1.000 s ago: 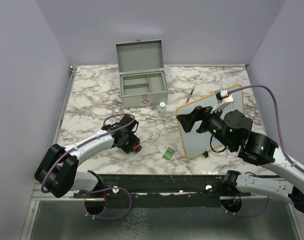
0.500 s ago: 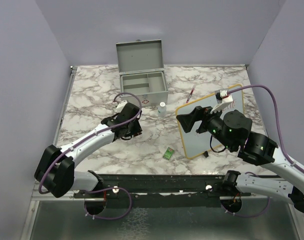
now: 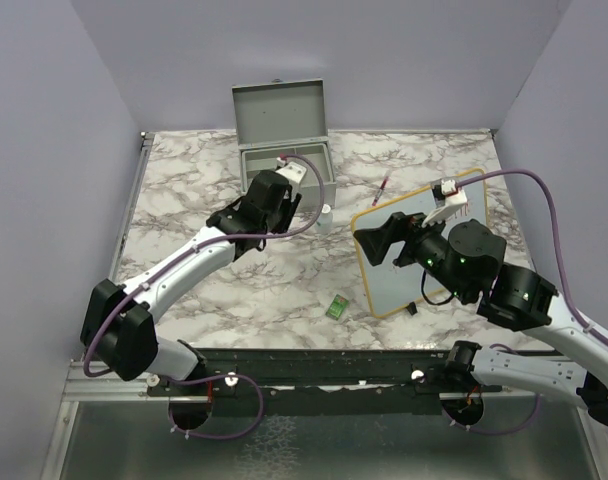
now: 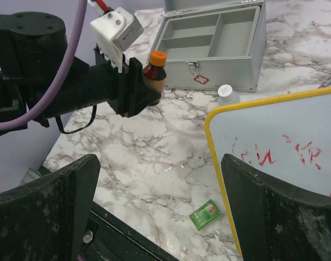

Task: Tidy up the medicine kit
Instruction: Pick up the pill bottle at the center of the board, then place the pill bottle in the medicine box.

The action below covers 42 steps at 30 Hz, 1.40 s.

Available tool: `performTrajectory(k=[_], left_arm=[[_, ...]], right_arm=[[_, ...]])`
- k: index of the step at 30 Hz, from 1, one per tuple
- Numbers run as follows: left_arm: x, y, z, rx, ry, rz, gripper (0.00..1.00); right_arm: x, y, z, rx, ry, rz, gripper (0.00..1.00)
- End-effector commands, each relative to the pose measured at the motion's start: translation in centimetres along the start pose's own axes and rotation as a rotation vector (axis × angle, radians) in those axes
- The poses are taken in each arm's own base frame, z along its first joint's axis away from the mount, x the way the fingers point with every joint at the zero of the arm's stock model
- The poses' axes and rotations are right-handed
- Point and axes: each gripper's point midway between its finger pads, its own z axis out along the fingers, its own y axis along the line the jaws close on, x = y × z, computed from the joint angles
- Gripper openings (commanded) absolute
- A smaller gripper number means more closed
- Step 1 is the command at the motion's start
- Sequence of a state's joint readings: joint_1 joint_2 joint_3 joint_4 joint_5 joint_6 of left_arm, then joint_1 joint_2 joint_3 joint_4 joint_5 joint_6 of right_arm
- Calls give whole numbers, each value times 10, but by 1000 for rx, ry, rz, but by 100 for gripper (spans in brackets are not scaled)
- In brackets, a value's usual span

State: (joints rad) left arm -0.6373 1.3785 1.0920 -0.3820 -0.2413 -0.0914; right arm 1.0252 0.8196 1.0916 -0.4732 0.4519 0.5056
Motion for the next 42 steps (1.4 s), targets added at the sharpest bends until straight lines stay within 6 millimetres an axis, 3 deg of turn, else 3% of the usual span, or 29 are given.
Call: performTrajectory(k=[1, 7, 12, 20, 25, 32, 42], left_arm=[[-50, 5, 8, 12, -137, 372, 21], [-88, 34, 28, 13, -253, 625, 23], [-101, 63, 58, 46, -279, 840, 24], [-121, 109, 101, -29, -234, 1006, 30], [-129, 124, 120, -32, -248, 1029, 34], [-122, 124, 137, -3, -212, 1077, 36], [-102, 120, 146, 45, -162, 1059, 47]], right_arm=[[-11, -4, -7, 24, -7, -10, 100], [-17, -5, -12, 31, -10, -6, 100], [-19, -6, -12, 47, -4, -13, 100], [-22, -8, -7, 77, -9, -26, 100], [-24, -7, -1, 96, -4, -53, 100], [-31, -10, 4, 125, -26, -90, 100], [-35, -7, 7, 112, -45, -117, 100]])
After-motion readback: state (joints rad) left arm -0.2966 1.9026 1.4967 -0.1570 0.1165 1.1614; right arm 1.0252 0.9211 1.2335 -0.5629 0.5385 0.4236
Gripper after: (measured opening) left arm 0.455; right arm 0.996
